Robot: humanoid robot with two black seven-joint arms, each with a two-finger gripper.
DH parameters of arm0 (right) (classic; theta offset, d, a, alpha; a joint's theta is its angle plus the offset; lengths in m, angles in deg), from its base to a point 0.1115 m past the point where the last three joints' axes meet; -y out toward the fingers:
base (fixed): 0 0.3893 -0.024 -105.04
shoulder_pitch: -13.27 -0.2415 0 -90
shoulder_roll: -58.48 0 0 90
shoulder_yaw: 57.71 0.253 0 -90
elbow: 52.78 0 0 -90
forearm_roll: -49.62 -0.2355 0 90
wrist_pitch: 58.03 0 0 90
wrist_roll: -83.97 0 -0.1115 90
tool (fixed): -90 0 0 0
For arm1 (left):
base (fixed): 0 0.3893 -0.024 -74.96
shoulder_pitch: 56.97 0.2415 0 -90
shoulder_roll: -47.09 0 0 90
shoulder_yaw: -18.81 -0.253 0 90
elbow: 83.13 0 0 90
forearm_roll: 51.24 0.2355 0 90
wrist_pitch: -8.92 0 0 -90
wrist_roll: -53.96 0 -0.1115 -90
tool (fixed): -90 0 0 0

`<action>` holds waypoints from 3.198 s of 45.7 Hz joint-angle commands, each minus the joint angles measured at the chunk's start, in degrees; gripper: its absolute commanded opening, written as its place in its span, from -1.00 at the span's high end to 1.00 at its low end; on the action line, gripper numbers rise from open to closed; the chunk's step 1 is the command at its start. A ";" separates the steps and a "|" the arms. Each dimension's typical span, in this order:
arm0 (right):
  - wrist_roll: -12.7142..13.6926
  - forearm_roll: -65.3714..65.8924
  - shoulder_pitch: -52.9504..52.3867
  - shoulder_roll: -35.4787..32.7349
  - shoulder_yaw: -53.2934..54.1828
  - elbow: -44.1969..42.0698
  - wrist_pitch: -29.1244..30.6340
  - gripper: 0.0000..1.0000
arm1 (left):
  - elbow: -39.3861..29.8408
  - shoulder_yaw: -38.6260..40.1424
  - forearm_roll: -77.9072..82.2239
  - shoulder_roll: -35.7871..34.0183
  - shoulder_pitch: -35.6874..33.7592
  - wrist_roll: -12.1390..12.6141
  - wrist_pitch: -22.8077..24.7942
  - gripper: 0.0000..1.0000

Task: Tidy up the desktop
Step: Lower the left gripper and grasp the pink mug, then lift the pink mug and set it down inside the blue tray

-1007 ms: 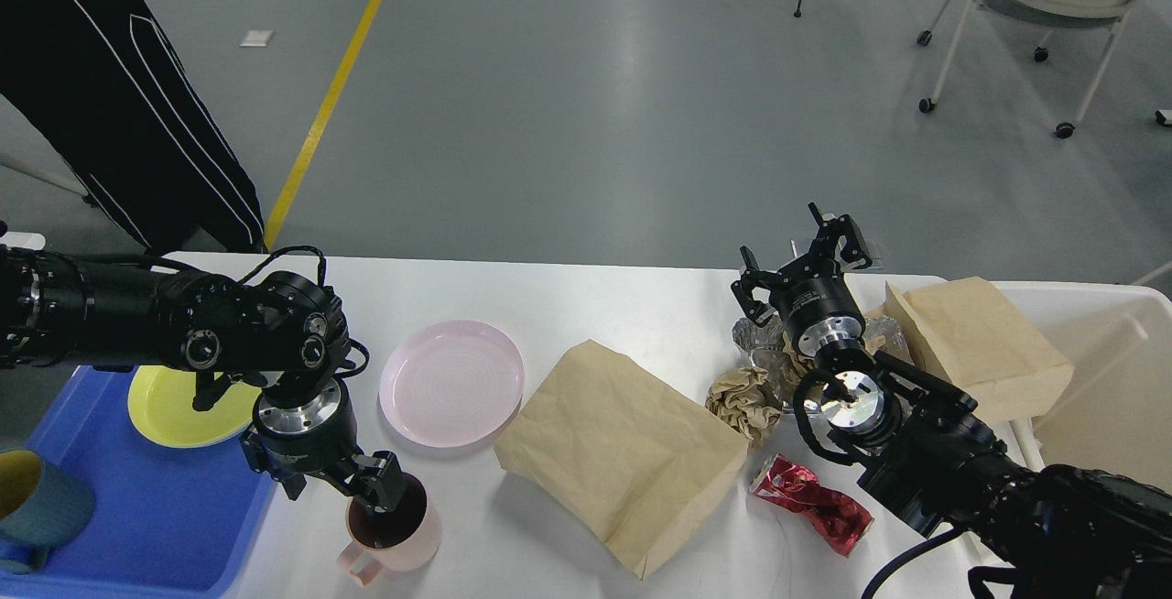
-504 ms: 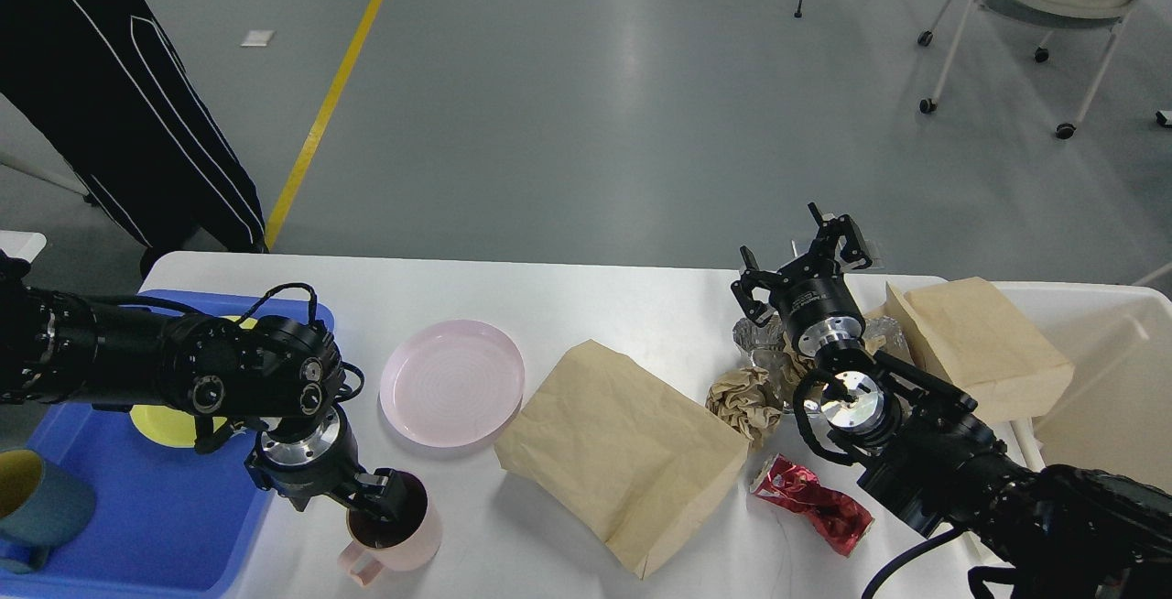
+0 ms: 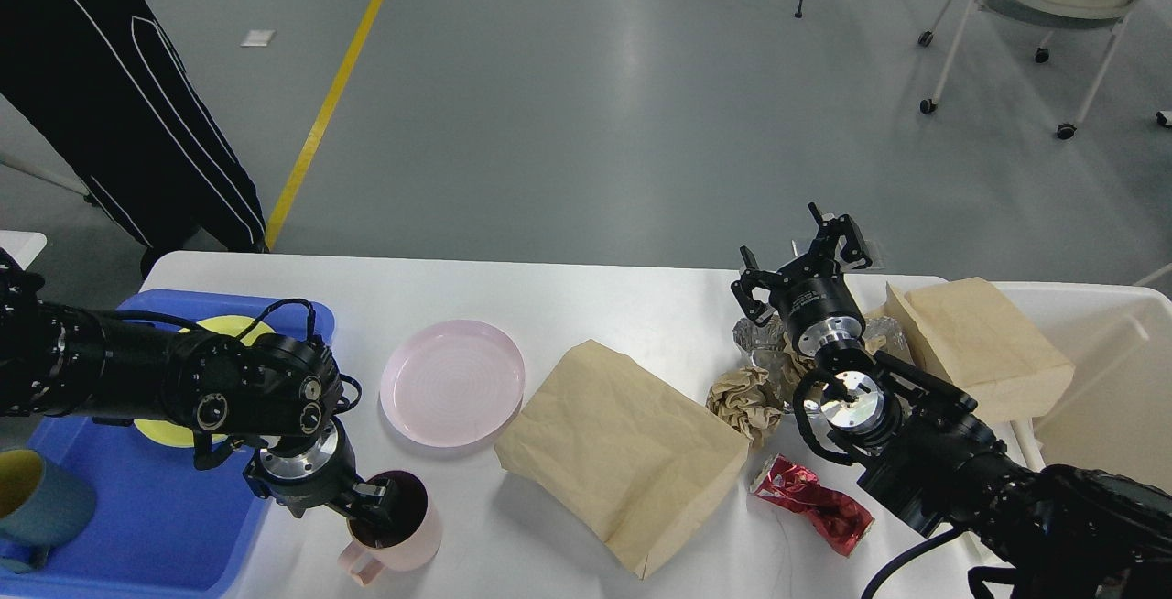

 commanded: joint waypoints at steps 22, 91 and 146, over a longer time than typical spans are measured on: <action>0.00 0.01 0.00 0.07 0.00 0.00 0.00 -1.00 | -0.09 -0.18 0.00 0.34 0.83 0.01 -2.63 -0.28; 0.00 0.01 0.00 -0.02 0.00 0.00 0.00 -1.00 | -3.16 2.72 0.09 -38.24 -40.12 1.06 26.00 1.00; 0.00 0.01 0.00 -0.01 0.00 0.00 0.00 -1.00 | 3.16 -2.73 1.32 -28.14 -2.78 3.53 0.45 1.00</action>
